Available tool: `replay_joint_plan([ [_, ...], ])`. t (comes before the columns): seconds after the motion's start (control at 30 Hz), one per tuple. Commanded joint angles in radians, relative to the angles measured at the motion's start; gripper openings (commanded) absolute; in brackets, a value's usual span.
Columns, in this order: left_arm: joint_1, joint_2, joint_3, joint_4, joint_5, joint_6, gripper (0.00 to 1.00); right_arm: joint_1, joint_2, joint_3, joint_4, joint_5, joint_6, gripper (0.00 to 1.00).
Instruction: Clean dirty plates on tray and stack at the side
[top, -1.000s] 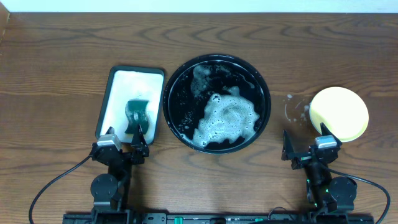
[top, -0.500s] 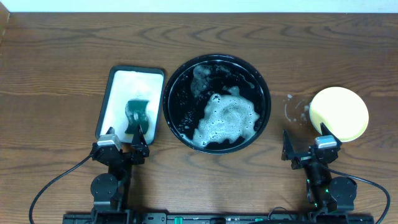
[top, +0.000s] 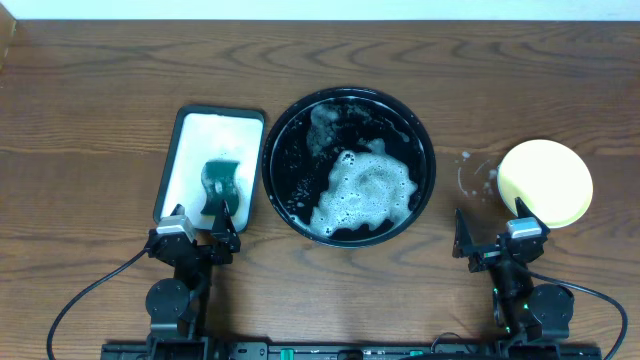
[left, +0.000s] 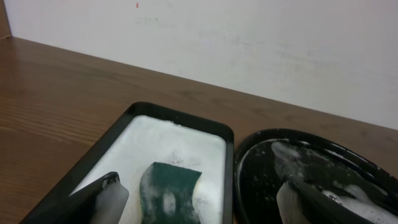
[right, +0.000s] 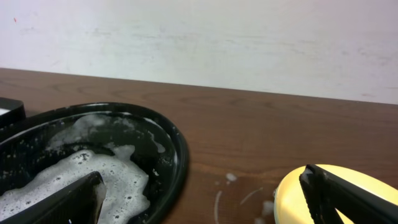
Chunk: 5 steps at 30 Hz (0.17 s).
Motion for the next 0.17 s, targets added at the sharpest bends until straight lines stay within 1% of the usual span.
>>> replay_joint_plan([
  [0.0, -0.004, 0.000, -0.007, -0.048, -0.009, 0.010, 0.81, 0.017, -0.006, -0.004, 0.000, 0.003, -0.009, 0.99],
  [0.13, -0.004, 0.000, -0.007, -0.048, -0.009, 0.010, 0.81, 0.018, -0.006, -0.004, 0.000, 0.003, -0.009, 0.99],
])
